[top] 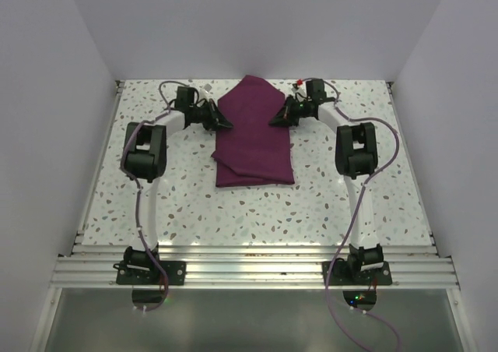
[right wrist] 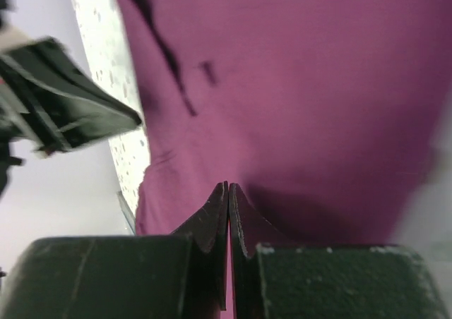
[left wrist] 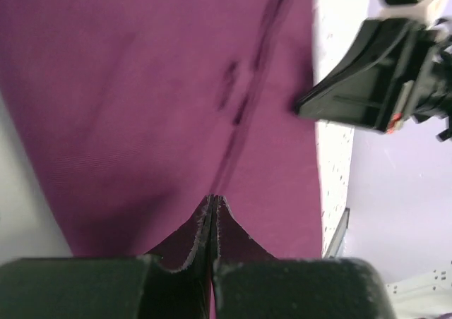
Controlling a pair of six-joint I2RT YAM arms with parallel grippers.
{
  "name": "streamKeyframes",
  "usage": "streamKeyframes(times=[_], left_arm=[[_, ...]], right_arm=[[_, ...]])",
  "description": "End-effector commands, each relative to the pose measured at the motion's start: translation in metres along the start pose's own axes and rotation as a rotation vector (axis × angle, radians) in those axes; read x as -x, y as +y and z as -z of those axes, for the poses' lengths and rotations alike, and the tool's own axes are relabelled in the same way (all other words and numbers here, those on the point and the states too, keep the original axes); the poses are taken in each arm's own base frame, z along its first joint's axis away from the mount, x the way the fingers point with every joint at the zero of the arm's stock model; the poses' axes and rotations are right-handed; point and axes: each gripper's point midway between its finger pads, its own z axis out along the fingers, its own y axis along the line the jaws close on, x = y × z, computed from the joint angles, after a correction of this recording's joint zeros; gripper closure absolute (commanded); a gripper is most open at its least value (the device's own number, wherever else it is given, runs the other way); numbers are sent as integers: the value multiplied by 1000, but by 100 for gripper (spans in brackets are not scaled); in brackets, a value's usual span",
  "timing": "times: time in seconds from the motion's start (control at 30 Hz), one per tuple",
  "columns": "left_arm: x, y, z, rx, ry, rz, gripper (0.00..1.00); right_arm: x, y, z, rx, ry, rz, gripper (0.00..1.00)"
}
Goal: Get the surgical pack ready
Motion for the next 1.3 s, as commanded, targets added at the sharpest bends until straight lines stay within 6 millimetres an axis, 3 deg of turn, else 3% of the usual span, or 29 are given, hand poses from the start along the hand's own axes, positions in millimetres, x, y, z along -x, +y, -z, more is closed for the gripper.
streamKeyframes(times=[0.0,0.1,0.17,0.23,0.37,0.4,0.53,0.67,0.77,0.83,0.93,0.97,1.03,1.1,1.17,1.27], left_arm=[[-19,5,-17,-57,81,82,100],[-37,43,-24,27,121,149,100],[-38,57,-21,60,128,167,100],[-32,56,-17,78,121,140,100],[-15,21,-2,48,89,61,100],[-8,5,4,36,71,32,100],[-6,-25,15,12,45,-18,100],[-17,-52,20,-7,30,-71,100],[-33,-77,28,-56,31,-90,100],[-44,-84,25,-84,59,-89,100],[-45,-79,14,-104,80,-63,100],[-43,-78,10,-116,82,-62,100],[-37,-74,-3,-134,96,-48,100],[-37,-62,-14,-125,111,-21,100],[-38,-48,-19,-111,116,-3,100],[-44,-14,-24,-49,117,39,100]], right_arm=[[2,-11,2,23,24,-36,100],[-4,-31,-5,8,54,-72,100],[-2,-34,-8,-4,55,-73,100],[1,-33,-8,3,54,-69,100],[16,1,13,23,14,-9,100],[15,8,17,25,13,0,100],[4,30,44,13,13,33,100],[-27,50,74,22,17,38,100],[-47,55,90,19,13,52,100],[-53,52,90,24,16,37,100],[-52,45,81,39,45,36,100],[-44,52,80,68,46,57,100],[-43,33,62,67,86,29,100],[-34,28,56,69,83,34,100],[-32,10,43,71,76,5,100],[-40,-18,32,49,97,-48,100]])
